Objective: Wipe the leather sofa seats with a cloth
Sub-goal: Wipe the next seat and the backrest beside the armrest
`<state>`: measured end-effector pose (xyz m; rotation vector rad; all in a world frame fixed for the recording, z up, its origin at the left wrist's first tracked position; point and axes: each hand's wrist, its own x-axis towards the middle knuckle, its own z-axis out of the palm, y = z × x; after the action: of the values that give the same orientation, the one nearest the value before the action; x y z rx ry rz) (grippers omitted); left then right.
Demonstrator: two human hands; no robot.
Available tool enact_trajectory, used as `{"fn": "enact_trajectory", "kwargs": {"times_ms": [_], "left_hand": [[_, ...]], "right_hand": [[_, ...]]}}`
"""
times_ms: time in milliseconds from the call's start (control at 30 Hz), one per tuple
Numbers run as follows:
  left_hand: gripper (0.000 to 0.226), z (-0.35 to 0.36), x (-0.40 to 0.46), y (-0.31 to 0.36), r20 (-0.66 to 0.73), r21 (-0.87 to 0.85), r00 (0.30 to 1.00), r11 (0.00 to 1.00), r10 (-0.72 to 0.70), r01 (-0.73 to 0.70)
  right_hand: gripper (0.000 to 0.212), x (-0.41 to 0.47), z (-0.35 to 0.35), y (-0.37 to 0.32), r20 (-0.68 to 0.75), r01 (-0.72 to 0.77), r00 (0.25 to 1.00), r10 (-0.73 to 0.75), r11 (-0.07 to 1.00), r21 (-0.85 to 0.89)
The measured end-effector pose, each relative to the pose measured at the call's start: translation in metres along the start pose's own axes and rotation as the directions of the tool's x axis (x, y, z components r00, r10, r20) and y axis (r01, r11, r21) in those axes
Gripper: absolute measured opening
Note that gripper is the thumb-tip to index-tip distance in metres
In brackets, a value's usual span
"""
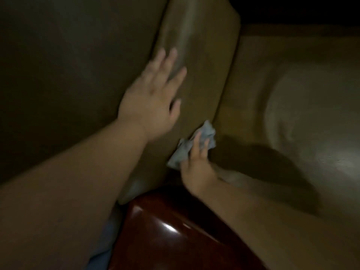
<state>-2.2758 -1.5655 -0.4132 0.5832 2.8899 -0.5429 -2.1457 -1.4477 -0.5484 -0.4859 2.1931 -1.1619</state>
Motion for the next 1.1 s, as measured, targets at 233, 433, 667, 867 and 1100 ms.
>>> {"fn": "enact_trajectory", "kwargs": {"times_ms": [233,433,667,867,1100], "left_hand": [[0.091,0.034,-0.085,0.009,0.015,0.061,1.0,0.998,0.011,-0.012],[0.086,0.041,-0.084,0.008,-0.025,0.112,0.999,0.993,0.024,-0.021],[0.09,0.049,-0.082,0.007,-0.054,0.139,0.998,0.99,0.036,-0.029],[0.087,0.046,-0.082,0.01,-0.08,0.124,0.996,0.992,0.042,-0.032],[0.089,0.051,-0.083,0.008,-0.089,0.135,0.995,0.99,0.046,-0.033]], "right_hand": [[0.08,0.098,-0.103,0.006,-0.427,-0.081,0.894,0.133,0.987,0.138],[0.084,-0.018,0.04,-0.016,-0.158,0.036,0.986,-0.047,0.997,-0.07],[0.068,0.105,-0.058,0.031,-0.56,-0.107,0.828,0.024,0.987,-0.117],[0.086,0.006,0.024,-0.01,-0.448,0.089,0.892,-0.066,0.995,0.032],[0.083,0.068,0.002,0.048,-0.389,-0.188,0.887,0.248,0.964,0.188]]}}
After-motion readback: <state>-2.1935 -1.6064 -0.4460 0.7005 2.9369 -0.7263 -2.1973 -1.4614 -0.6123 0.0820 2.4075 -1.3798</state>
